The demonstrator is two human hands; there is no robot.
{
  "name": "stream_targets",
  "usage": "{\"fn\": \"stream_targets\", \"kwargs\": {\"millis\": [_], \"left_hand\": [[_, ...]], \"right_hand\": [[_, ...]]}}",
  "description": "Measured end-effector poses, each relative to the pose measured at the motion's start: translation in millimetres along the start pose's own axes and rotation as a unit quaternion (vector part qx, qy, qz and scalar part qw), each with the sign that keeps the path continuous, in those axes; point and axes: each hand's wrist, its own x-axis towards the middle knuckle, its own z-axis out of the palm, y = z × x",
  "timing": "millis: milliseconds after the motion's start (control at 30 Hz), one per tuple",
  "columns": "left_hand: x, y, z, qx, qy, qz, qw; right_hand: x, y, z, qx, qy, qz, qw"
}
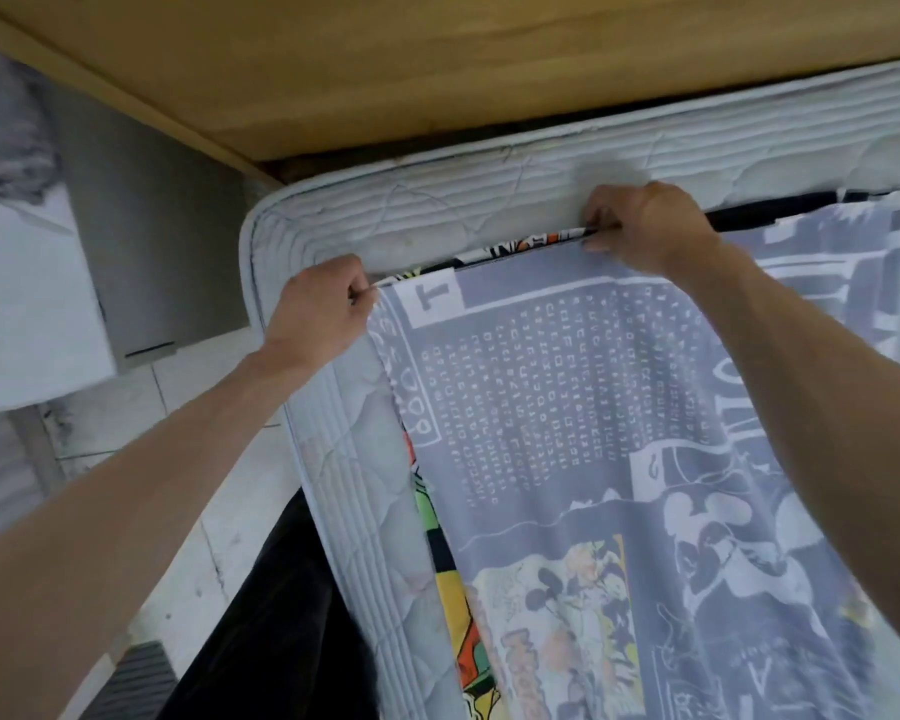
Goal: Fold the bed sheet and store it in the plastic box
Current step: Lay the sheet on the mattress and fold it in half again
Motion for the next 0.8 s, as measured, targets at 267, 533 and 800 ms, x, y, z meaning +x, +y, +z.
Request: {"fn": "stream_targets", "kwargs": {"millis": [267, 533, 800], "left_hand": [[20, -1, -12, 0.038, -0.075, 0.014, 0.996], [20, 31, -15, 0.256, -0.049, -0.028, 0.965], [2, 98, 34, 0.228, 0.067, 0.049, 0.970]], "right_hand": [[6, 27, -8, -0.125, -0.044, 0.027, 0.991], [-8, 28, -3, -0.216, 0.075, 0.001, 0.973], [-15, 54, 2, -0.142, 0.142, 0.057, 0.978]]}}
